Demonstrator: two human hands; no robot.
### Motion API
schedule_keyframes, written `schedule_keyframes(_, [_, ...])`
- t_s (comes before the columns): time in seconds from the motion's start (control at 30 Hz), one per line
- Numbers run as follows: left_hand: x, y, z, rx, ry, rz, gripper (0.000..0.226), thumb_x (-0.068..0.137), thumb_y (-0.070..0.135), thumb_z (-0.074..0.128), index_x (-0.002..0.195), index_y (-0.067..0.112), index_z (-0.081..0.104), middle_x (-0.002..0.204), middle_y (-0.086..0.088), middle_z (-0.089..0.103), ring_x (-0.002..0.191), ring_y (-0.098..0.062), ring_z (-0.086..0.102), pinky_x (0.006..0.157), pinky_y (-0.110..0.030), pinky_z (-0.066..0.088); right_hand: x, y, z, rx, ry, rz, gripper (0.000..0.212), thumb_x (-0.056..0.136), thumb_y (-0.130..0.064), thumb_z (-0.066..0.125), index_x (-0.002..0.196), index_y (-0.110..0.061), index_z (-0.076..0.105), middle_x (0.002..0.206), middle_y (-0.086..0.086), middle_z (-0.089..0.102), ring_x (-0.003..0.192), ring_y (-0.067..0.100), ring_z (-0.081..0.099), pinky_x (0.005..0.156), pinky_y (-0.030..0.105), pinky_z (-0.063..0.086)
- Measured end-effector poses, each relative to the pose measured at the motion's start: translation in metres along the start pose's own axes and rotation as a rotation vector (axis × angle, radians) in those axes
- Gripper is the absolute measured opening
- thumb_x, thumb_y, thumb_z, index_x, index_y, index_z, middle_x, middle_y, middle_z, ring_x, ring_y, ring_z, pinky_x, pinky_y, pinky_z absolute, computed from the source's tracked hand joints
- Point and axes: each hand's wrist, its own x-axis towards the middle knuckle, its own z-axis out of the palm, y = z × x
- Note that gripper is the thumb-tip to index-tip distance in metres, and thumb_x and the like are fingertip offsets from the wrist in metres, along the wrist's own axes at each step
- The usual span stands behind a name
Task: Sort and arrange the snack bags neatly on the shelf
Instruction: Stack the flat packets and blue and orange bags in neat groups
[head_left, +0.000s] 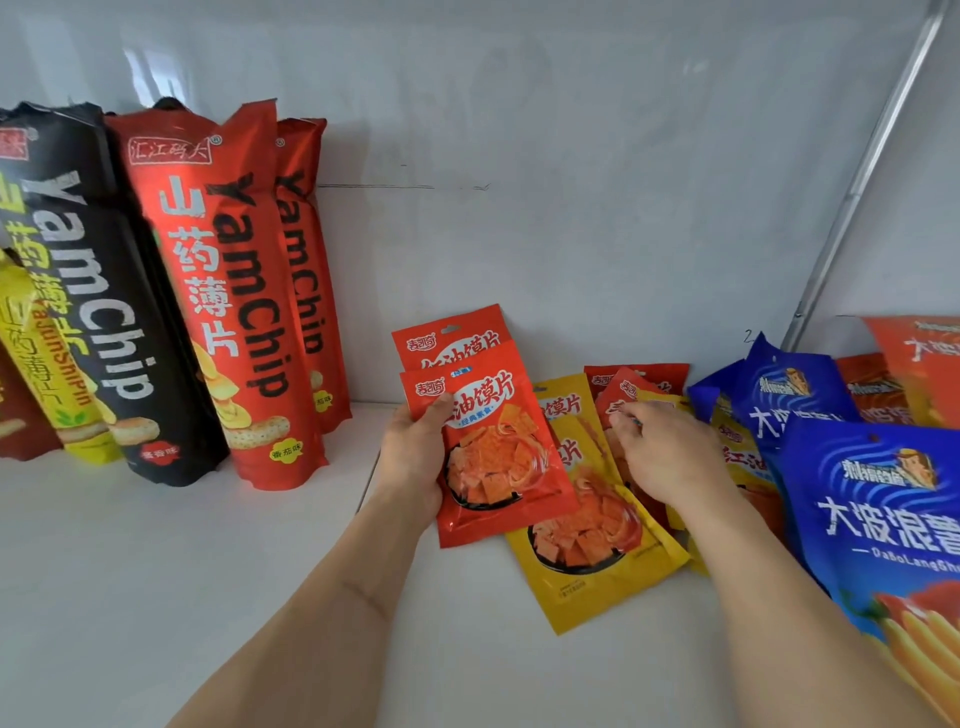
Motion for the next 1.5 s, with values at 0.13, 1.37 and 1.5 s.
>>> schedule_keyframes(0.13, [0.001, -0.002, -0.001, 0.026, -0.009, 0.014, 0.028, 0.094, 0.028, 0.068, 0.118, 0.015, 0.065, 0.099, -0.007, 0.078, 0.088, -0.030, 0.076, 0.085, -0.056, 0.058, 0.011, 0.005, 0.008, -0.072, -0.052, 0.071, 0.046, 0.104, -0.046, 0.027, 0.136, -0.023, 0.051, 0.136, 0.001, 0.056, 0.127, 0.024, 0.048, 0.103, 0.043, 0.036])
schedule_keyframes(1.37, [-0.004, -0.002, 0.003, 0.086, 0.002, 0.065, 0.026, 0.094, 0.037, 0.067, 0.115, 0.023, 0.065, 0.094, 0.000, 0.079, 0.083, -0.024, 0.077, 0.081, -0.050, 0.061, 0.014, 0.006, -0.018, 0.811, 0.427, -0.014, 0.039, 0.100, -0.032, 0.054, 0.138, -0.022, 0.052, 0.127, -0.004, 0.061, 0.107, 0.010, 0.061, 0.079, 0.026, 0.054])
schedule_keyframes(1.5, [-0.004, -0.003, 0.003, 0.119, -0.004, 0.082, 0.023, 0.095, 0.038, 0.065, 0.113, 0.023, 0.065, 0.094, 0.001, 0.079, 0.083, -0.023, 0.077, 0.083, -0.051, 0.060, 0.020, 0.007, -0.033, 0.991, 0.633, -0.001, 0.035, 0.099, -0.028, 0.058, 0.133, -0.021, 0.057, 0.115, -0.014, 0.062, 0.096, -0.003, 0.061, 0.079, 0.015, 0.052])
